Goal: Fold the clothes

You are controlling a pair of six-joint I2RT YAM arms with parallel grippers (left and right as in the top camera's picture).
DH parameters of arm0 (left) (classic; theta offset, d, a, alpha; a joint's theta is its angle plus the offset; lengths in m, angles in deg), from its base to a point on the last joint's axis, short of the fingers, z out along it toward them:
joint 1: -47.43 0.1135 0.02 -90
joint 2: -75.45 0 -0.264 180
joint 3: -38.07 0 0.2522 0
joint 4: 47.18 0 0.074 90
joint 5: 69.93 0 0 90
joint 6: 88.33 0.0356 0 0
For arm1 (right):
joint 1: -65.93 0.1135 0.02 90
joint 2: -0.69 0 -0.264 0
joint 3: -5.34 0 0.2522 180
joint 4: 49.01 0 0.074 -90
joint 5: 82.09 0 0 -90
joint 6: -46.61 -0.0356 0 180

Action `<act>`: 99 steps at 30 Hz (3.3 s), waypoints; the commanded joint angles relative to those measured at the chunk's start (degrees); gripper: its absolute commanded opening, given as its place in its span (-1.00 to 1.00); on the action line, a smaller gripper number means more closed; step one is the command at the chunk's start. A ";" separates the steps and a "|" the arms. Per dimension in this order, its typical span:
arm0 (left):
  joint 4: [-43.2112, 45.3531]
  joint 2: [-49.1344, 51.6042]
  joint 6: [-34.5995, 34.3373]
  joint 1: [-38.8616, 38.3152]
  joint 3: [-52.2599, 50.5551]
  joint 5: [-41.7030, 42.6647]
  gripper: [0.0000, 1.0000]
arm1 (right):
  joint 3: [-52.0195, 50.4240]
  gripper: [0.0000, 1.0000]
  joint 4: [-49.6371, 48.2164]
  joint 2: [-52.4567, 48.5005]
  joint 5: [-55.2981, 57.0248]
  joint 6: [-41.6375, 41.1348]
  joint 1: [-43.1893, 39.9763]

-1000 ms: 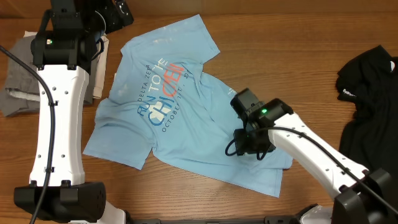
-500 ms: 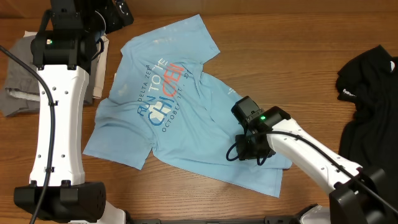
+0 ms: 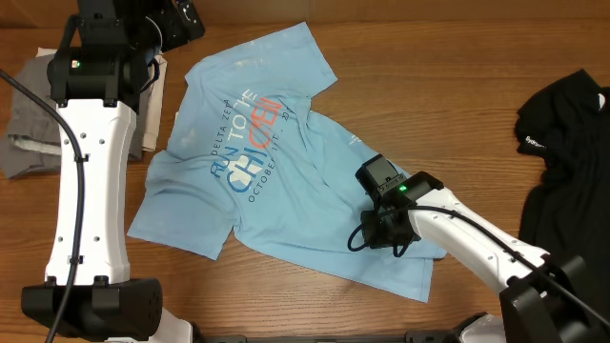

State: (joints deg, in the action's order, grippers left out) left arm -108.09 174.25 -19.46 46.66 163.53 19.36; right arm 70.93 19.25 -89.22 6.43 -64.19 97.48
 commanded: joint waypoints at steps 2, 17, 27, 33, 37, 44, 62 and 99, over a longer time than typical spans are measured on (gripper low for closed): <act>0.20 0.09 -1.18 0.00 0.04 -0.31 1.00 | -0.50 -0.35 -0.24 0.09 0.33 -0.02 0.28; 0.20 0.09 -1.18 0.00 0.04 -0.31 1.00 | -3.65 -0.23 -4.59 0.09 -1.29 1.92 0.35; 0.20 0.09 -1.18 0.00 0.04 -0.31 1.00 | -4.81 -0.16 -6.01 0.09 -2.67 2.67 0.39; 0.20 0.09 -1.18 0.00 0.04 -0.31 1.00 | -4.92 -0.16 -6.05 0.09 -3.15 3.02 0.39; 0.20 0.09 -1.18 0.00 0.04 -0.31 1.00 | -5.68 -0.16 -6.54 0.09 -3.74 2.99 0.37; 0.20 0.09 -1.18 0.00 0.04 -0.31 1.00 | -6.84 -0.14 -8.17 0.09 -3.74 2.97 0.37; 0.22 0.09 -1.18 0.00 0.04 -0.31 1.00 | -8.02 -0.37 -10.47 -1.46 -2.34 0.98 0.37; 0.20 0.09 -1.18 0.00 0.04 -0.31 1.00 | -2.51 -0.30 -4.26 -1.53 0.31 1.92 -0.07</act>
State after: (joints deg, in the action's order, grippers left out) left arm -108.07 174.25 -19.46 46.66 163.53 19.36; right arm 69.01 15.93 -90.77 7.20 -62.81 97.43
